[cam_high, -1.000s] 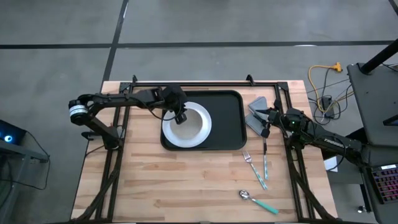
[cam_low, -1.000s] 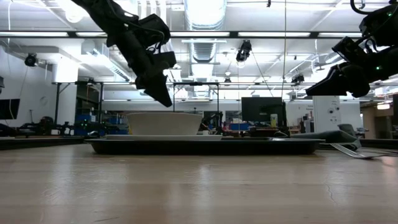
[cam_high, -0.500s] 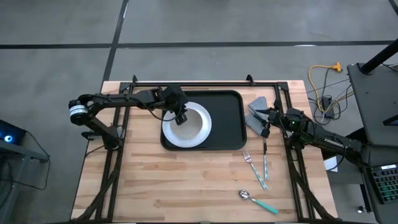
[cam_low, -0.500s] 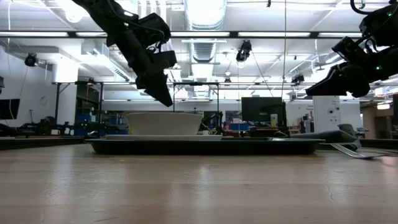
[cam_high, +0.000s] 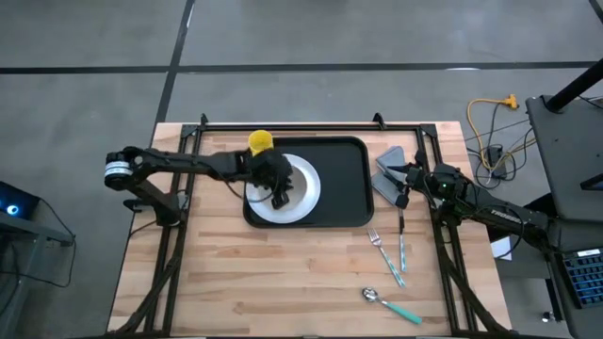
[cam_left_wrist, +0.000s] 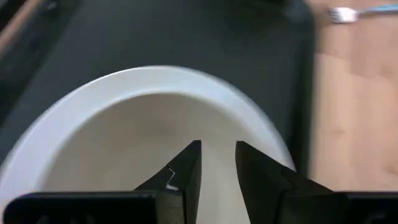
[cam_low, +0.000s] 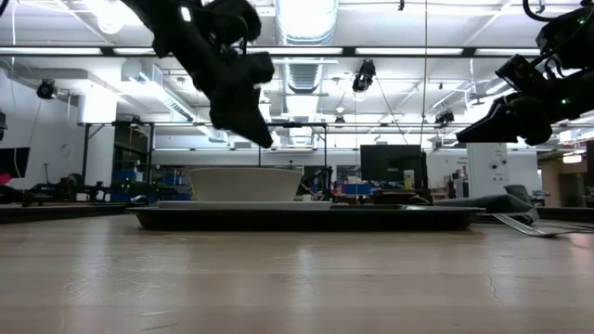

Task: Set up tray
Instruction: Put the gray napkin on the black serving tray to the right of the white plate

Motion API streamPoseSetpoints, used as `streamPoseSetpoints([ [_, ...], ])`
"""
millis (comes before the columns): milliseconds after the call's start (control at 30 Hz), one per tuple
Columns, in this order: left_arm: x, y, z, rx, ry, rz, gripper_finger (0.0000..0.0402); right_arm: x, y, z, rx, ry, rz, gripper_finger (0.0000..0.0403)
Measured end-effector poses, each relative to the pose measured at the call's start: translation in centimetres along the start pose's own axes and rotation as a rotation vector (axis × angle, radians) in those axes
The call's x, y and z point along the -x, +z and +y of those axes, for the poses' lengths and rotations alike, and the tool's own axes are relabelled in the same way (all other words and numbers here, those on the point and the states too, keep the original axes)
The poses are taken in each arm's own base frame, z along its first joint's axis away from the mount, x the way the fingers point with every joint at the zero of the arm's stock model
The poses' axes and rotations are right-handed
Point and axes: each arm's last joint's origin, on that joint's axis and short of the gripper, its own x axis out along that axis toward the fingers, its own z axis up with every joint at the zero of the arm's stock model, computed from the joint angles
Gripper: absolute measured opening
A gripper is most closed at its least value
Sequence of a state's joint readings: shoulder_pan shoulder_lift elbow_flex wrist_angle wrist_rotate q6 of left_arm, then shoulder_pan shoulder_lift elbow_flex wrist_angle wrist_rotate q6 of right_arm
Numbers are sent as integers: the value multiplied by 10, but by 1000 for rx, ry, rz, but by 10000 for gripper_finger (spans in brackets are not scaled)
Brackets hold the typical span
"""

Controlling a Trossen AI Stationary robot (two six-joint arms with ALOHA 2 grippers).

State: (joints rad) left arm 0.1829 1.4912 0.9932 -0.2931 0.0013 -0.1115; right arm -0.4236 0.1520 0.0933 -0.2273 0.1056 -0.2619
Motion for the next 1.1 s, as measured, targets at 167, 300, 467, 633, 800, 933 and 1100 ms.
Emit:
streamPoseSetpoints([
  [167,1,-3,-32,-137,-76,-13,83,0,0,0,0,0,0,123],
  [300,2,-8,-44,-175,-103,-9,83,0,0,0,0,0,0,123],
  [467,2,-11,-45,-178,-108,-19,83,0,0,0,0,0,0,123],
  [633,1,-10,-47,-169,-126,-67,83,0,0,0,0,0,0,123],
  [800,5,-17,-57,-178,-213,-84,83,0,0,0,0,0,0,123],
  [933,12,-24,-59,-218,-239,-199,83,0,0,0,0,0,0,123],
  [1100,25,-43,-52,-254,-253,-368,83,0,0,0,0,0,0,123],
])
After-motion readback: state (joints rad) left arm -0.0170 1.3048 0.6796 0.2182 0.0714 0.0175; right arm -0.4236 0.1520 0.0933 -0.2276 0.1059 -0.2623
